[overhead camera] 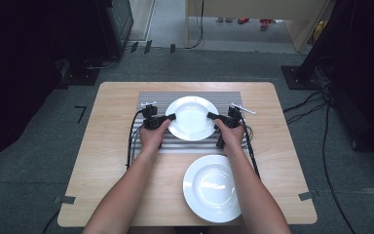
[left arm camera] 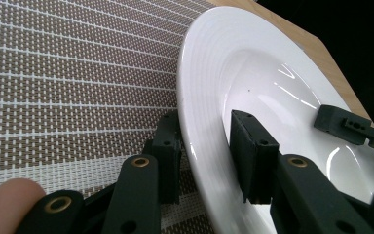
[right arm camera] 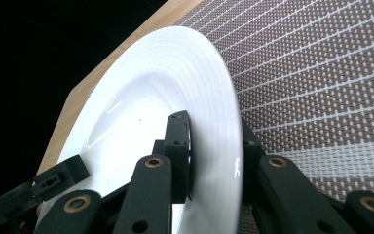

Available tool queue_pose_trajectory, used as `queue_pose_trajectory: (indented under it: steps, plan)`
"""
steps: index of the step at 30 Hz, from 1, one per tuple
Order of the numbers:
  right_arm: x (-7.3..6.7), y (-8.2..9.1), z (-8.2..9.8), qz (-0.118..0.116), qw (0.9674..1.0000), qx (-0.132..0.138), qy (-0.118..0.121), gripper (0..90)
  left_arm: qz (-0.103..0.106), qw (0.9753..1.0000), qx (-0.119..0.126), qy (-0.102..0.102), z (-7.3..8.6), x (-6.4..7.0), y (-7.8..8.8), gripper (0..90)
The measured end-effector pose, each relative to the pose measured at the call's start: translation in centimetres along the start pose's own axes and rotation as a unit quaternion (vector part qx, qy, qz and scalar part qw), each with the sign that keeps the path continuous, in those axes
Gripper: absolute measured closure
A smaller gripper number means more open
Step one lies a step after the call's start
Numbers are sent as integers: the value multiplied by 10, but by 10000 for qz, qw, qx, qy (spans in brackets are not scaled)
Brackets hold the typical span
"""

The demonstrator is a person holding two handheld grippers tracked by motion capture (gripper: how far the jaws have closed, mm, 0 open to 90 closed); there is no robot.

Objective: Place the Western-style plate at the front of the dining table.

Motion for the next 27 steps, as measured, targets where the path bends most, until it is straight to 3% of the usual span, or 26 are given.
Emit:
queue_pose_trajectory:
  steps: [4, 7, 9, 13, 16, 18, 25, 27]
  plan:
    - [-1, 2, -2, -80, 9999, 5, -98, 666, -9, 10000, 19, 5, 0, -2, 2, 643]
    - [-4, 6, -5, -205, 9996, 50, -182, 602, 76, 9999, 50, 71, -1, -3, 4, 570]
    - [-4, 10, -7, -180, 9997, 64, -118, 559, 61, 10000, 41, -8, 0, -2, 5, 522]
    - [-2, 19, -9, 5, 9997, 143, 176, 513, -65, 9994, -51, -342, 2, 3, 8, 353]
    - [-4, 29, -14, 235, 9983, 253, 479, 459, 80, 9994, -194, -261, 5, 5, 13, 249]
    - [-5, 37, -16, 414, 9963, 172, 733, 449, -41, 9990, -221, -391, 7, 5, 19, 195]
    - [-7, 64, -15, 604, 9906, 182, 1212, 426, -198, 9972, -57, -712, 10, 8, 43, 155]
    - [-8, 72, -14, 557, 9902, 214, 1261, 415, -119, 9970, -17, -760, 13, 12, 50, 138]
Point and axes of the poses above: each handheld gripper's, and its own axes: y roughly backward along the jaws, z roughly out of its underside, x roughly to its right, the point moved 8 cm from there along -y, roughly forward along the jaws, and after that the axes turned 5 degrees about -x, right-handed, at the moved point
